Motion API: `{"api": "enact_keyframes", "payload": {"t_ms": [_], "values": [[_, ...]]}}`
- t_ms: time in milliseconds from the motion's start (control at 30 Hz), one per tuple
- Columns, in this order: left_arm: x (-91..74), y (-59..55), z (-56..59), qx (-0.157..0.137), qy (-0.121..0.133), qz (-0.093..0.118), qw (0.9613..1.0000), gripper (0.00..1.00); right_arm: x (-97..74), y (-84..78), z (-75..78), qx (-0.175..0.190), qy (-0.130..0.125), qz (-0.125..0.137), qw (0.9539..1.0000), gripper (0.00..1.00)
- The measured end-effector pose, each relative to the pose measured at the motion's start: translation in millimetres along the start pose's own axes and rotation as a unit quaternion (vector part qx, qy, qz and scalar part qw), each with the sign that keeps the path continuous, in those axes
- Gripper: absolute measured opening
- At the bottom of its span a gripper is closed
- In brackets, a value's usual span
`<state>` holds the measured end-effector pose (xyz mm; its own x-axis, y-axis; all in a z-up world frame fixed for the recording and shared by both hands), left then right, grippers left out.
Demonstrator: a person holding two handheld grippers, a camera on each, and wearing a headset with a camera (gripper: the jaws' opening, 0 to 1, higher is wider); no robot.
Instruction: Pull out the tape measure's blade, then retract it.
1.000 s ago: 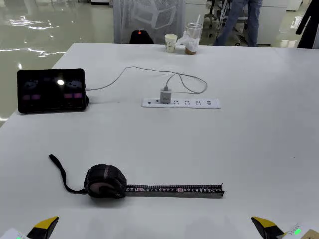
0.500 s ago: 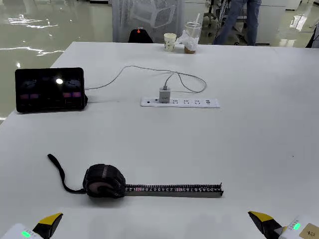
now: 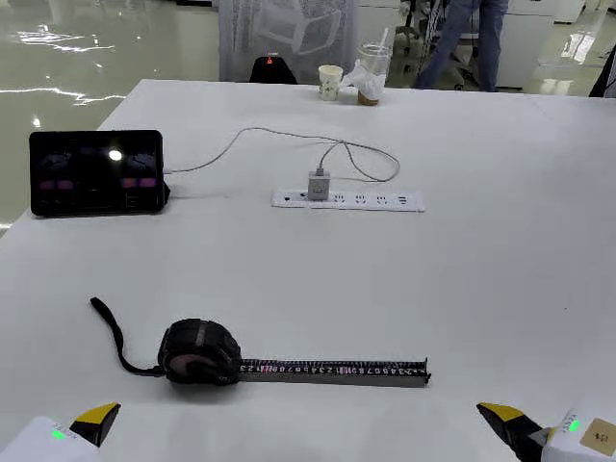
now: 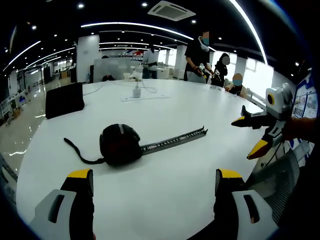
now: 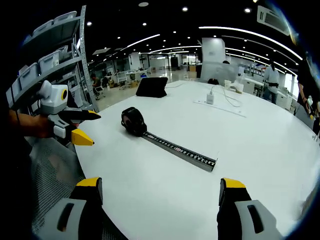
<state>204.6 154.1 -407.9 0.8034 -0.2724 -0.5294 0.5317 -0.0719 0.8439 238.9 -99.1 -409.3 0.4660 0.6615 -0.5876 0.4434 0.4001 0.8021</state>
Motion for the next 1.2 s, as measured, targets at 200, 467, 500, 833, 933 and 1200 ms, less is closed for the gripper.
{"api": "enact_keyframes", "payload": {"t_ms": [200, 467, 500, 833, 933, 1200], "values": [[4.0, 0.8, -1.5, 0.001, 0.005, 0.0, 1.0, 0.99, 0.2, -0.4, 5.9, -0.01, 0.009, -0.006, 0.9999, 0.96], [10.1, 4.8, -6.5, -0.001, 0.012, 0.005, 0.9999, 0.99, 1.8, -3.0, 9.5, -0.022, 0.017, -0.015, 0.9995, 0.94], [11.5, 5.6, -7.3, -0.002, 0.013, 0.005, 0.9999, 0.99, 2.2, -3.2, 9.5, -0.025, 0.018, -0.017, 0.9994, 0.93], [23.2, 10.5, -13.7, 0.001, 0.021, 0.006, 0.9998, 0.99, 7.1, -3.7, 19.2, -0.042, 0.029, -0.03, 0.9982, 0.9], [26.7, 11.4, -16.6, 0.003, 0.024, 0.005, 0.9997, 0.99, 8.2, -3.2, 22.8, -0.048, 0.032, -0.032, 0.9978, 0.89], [36.8, 15.6, -22.5, 0.009, 0.028, 0.004, 0.9996, 0.98, 13.4, -1.4, 31.1, -0.066, 0.047, -0.039, 0.996, 0.85]]}}
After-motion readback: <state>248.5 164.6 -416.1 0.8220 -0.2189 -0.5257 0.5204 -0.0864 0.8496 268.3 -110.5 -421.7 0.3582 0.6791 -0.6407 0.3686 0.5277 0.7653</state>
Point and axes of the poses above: the centre of the closed fingertips' face, and the gripper's own axes: x roughly forward along the fingers, z roughly to its right, y roughly out of its top, the point moved 5 cm from there along -x, roughly backward along the fingers, and after that the axes turned 1 degree about y, right-handed, at the moved point
